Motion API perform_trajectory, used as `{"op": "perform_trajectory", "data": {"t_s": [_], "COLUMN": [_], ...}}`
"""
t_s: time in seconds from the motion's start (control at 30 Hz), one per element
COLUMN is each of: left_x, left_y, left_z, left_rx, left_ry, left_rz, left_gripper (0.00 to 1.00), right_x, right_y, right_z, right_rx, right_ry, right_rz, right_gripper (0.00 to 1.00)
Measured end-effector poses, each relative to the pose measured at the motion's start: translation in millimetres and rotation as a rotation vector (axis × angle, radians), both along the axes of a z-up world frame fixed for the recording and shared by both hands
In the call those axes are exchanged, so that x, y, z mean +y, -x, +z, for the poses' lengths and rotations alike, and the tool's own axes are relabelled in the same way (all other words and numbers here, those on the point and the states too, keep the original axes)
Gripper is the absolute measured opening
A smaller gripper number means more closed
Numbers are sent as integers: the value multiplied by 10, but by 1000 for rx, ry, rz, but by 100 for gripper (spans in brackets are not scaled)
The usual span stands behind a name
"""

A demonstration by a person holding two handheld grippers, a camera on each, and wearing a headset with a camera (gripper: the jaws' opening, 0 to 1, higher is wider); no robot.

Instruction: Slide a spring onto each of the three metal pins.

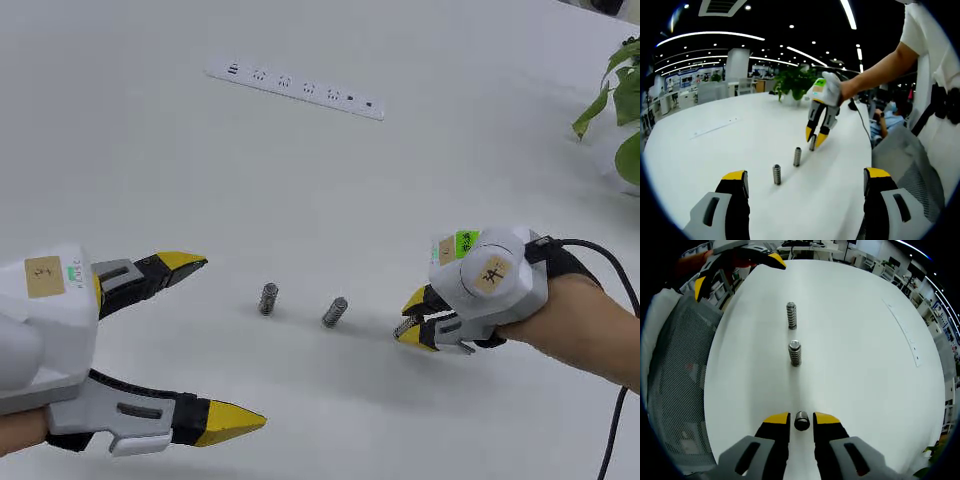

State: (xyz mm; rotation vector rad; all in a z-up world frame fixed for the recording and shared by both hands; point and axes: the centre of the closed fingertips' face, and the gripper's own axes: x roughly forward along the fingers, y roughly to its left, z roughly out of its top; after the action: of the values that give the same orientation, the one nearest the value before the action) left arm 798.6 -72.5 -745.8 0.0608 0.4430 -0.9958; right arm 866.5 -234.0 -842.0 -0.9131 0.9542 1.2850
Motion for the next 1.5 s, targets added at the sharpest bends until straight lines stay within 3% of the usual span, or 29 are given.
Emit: {"op": "perform_trajectory", "data": {"t_s": [0.4, 0.8, 1.1, 1.4, 1.5], "left_x": [-5, 33, 78, 168, 199], "left_y": [57, 123, 193, 227, 232], "left_z": [3, 29, 40, -33, -43], "left_rx": [-4, -13, -15, -4, -1], "left_ry": [-30, -67, -105, -127, -127], "left_rz": [-21, -37, -47, -23, -14], "left_gripper": [97, 99, 100, 100, 100], "right_x": [-61, -210, -395, -587, -626], "right_y": [67, 171, 288, 443, 474], "right_z": [214, 472, 670, 746, 791], "right_rx": [-11, -38, -64, -94, -109], "right_ry": [-57, -179, -304, -398, -460], "right_rz": [-38, -189, -322, -438, -493], "right_gripper": [32, 49, 55, 63, 66]}}
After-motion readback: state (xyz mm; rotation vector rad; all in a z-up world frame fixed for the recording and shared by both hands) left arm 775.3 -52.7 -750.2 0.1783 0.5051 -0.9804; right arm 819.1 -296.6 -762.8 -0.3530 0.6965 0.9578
